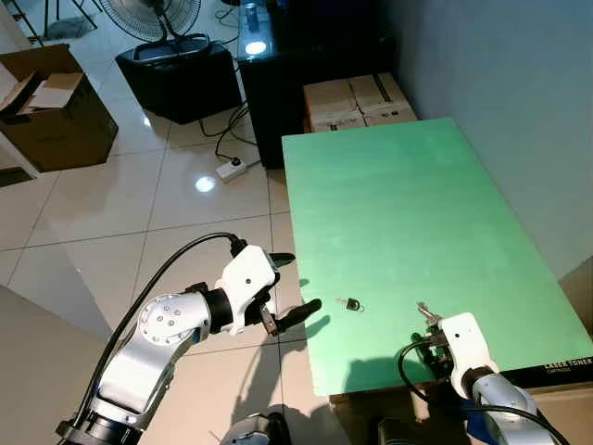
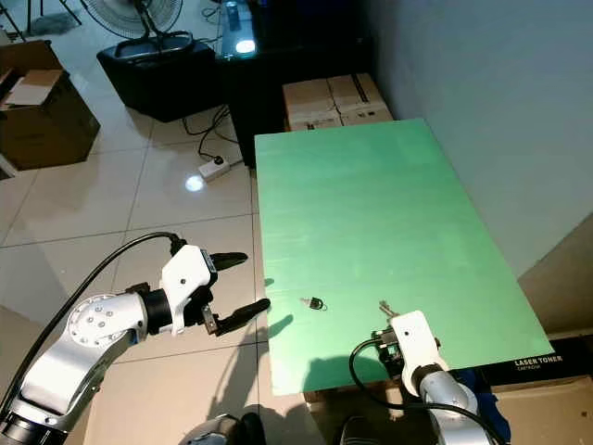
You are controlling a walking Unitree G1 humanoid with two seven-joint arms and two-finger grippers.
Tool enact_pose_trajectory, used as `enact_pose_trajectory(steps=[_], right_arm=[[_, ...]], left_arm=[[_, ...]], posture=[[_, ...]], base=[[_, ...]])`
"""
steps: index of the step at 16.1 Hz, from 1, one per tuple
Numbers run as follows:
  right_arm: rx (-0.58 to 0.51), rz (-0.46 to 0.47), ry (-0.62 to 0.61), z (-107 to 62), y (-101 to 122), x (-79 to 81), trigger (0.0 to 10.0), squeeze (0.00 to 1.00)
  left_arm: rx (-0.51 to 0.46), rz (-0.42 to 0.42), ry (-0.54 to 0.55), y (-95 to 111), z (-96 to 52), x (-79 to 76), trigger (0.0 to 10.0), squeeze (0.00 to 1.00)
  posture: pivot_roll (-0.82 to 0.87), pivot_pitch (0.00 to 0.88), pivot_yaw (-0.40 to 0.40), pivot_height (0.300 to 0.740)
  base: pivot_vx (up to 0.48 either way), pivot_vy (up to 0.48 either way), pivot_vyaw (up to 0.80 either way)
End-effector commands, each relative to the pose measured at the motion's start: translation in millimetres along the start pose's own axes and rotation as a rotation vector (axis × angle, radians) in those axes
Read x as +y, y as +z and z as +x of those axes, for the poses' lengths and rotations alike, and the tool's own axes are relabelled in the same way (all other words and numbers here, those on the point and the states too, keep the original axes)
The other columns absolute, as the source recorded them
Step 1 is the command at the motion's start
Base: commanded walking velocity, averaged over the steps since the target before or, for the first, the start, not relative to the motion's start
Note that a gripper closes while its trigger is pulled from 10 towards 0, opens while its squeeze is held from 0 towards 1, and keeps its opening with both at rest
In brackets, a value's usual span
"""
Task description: Hang keys on a hook
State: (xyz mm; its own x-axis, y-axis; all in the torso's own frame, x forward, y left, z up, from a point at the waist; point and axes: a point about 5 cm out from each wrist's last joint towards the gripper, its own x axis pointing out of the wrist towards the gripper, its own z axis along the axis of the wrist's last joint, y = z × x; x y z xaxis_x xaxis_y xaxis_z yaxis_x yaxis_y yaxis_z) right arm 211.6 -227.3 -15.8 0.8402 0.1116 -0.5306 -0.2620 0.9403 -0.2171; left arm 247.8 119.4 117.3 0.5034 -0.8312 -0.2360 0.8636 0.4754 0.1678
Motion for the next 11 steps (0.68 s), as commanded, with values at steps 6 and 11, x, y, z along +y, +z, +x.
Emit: enact_pose_trajectory(steps=[6, 11], right_arm=[[0.036, 0.004, -0.005, 2.8, -6.1, -1.8, 0.0, 0.0], [0.033, 0.001, -0.015, 4.8, -6.5, -4.5, 0.0, 0.0]], left_arm=[[0.006, 0.014, 0.001, 0.6, -1.6, -1.2, 10.0, 0.0], [0.011, 0.018, -0.003, 0.1, -2.2, -0.4, 10.0, 0.0]], posture=[[-0.04, 0.134, 0.138, 0.74], [-0.03, 0.135, 0.147, 0.74]], base=[[0.0, 0.0, 0.0], [0.0, 0.0, 0.0]])
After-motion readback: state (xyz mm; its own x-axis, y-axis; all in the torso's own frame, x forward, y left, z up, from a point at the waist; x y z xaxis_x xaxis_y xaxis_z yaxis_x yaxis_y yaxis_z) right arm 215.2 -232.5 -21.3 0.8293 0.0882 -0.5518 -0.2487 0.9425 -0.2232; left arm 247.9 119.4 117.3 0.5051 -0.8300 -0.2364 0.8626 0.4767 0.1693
